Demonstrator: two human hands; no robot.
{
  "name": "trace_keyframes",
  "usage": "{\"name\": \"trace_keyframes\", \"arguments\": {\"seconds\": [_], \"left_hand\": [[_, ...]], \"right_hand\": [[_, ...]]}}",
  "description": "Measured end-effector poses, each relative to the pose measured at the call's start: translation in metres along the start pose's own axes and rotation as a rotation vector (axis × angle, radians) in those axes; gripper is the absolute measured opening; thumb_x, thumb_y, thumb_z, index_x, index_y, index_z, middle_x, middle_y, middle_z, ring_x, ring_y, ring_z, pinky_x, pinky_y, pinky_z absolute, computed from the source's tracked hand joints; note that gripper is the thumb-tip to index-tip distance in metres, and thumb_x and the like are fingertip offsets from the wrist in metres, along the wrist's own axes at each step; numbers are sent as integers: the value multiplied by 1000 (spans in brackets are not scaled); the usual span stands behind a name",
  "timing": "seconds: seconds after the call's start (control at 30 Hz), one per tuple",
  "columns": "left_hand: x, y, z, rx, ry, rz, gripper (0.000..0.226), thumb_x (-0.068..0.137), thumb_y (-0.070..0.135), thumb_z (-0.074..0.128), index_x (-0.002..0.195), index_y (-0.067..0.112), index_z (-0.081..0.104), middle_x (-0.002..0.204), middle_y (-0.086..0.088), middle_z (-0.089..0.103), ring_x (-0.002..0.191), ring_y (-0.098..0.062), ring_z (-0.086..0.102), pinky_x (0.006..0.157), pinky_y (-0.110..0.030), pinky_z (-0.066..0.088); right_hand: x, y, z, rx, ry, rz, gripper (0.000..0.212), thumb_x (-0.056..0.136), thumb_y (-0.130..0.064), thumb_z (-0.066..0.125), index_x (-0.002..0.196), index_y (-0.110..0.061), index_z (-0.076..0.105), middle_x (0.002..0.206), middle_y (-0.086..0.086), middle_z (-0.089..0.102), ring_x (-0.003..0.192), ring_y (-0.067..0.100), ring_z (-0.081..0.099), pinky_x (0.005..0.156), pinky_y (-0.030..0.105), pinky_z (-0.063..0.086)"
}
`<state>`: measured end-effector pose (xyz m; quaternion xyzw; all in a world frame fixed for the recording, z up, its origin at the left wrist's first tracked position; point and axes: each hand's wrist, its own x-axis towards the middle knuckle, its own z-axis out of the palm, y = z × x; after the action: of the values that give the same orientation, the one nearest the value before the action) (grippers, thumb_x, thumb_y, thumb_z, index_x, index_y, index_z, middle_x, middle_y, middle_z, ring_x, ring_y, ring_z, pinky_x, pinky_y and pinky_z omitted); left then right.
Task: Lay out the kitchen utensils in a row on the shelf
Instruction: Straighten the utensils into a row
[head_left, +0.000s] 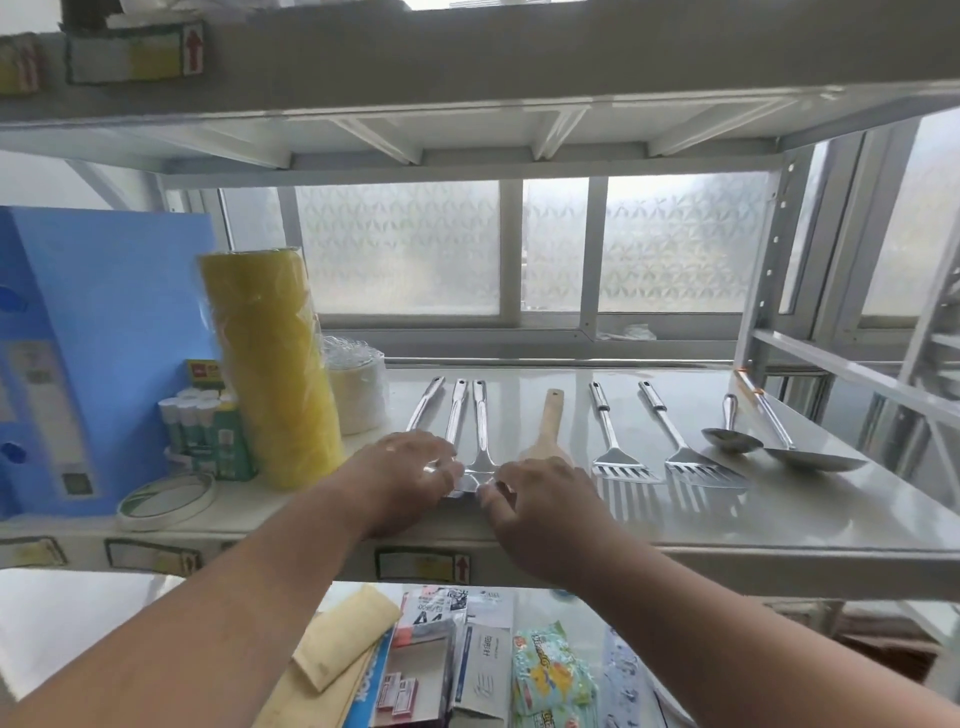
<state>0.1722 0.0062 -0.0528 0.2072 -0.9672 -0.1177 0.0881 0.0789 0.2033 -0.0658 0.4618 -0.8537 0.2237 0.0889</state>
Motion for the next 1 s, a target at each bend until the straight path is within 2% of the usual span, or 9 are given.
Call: {"name": "trace_keyframes", "arguments": {"seconds": [0.07, 0.13, 0.33, 0.43, 0.57, 0.67, 0.77, 0.87, 1.0], "left_hand": [[1, 1, 7, 62, -38, 1, 49, 94, 75, 22, 100, 47, 62, 121, 12, 68, 119, -18, 62, 102, -45, 50], [0, 6, 12, 110, 2, -27, 64, 93, 81, 11, 112, 48, 63, 123, 12, 70, 118, -19, 64, 97, -45, 52], [11, 15, 19, 241, 86, -119, 75, 98, 79, 6, 110, 36, 67, 120, 2, 71, 115, -25, 65, 80, -40, 46], [13, 12, 21, 265, 208, -110, 77, 100, 76, 7, 85, 24, 63, 101, -4, 73, 100, -31, 69, 76, -39, 43], [13, 6, 31, 248, 478, 90, 72, 104, 68, 21, 67, 21, 60, 75, 1, 72, 78, -29, 69, 93, -43, 46], [17, 2, 34, 223, 425, 166, 70, 101, 76, 27, 84, 25, 73, 87, 9, 76, 90, -18, 71, 115, -45, 38], [15, 4, 32, 272, 444, 196, 70, 95, 80, 36, 108, 26, 79, 99, 5, 81, 97, -25, 73, 104, -45, 48], [8, 15, 26, 347, 451, 209, 73, 94, 79, 41, 129, 22, 70, 106, 0, 81, 99, -31, 72, 94, -46, 53], [16, 64, 20, 313, 314, 293, 75, 94, 75, 36, 151, 30, 52, 150, 0, 62, 136, -25, 57, 116, -46, 41]], "right_hand": [[-3, 8, 8, -28, 1, -9, 38, 96, -56, 37, 95, -26, 60, 98, -3, 66, 96, 23, 57, 93, 44, 43], [0, 13, 14, -86, -20, 4, 42, 94, -56, 37, 111, -27, 61, 112, -5, 66, 111, 22, 56, 100, 45, 39], [20, 8, 15, -54, -146, 139, 57, 90, -53, 41, 137, -24, 50, 145, 1, 51, 138, 28, 39, 115, 53, 25], [21, 10, 16, -31, -125, 143, 64, 89, -54, 43, 145, -22, 43, 153, 7, 42, 143, 30, 33, 121, 54, 21], [18, 13, 20, 13, -76, 132, 63, 89, -53, 45, 144, -21, 42, 149, 11, 41, 142, 31, 34, 120, 49, 27], [17, 15, 22, 29, -61, 108, 64, 87, -54, 46, 143, -22, 43, 148, 11, 45, 141, 31, 37, 119, 47, 30], [13, 18, 17, 114, 29, 44, 64, 85, -51, 50, 143, -24, 47, 147, 5, 51, 141, 26, 41, 120, 43, 30], [11, 41, -8, 107, 199, 63, 51, 85, -43, 53, 130, -21, 60, 130, 2, 63, 125, 24, 54, 110, 40, 40], [8, 95, -47, -226, 124, 252, 49, 88, -51, 42, 120, -24, 67, 121, 2, 68, 117, 27, 57, 99, 41, 44]]}}
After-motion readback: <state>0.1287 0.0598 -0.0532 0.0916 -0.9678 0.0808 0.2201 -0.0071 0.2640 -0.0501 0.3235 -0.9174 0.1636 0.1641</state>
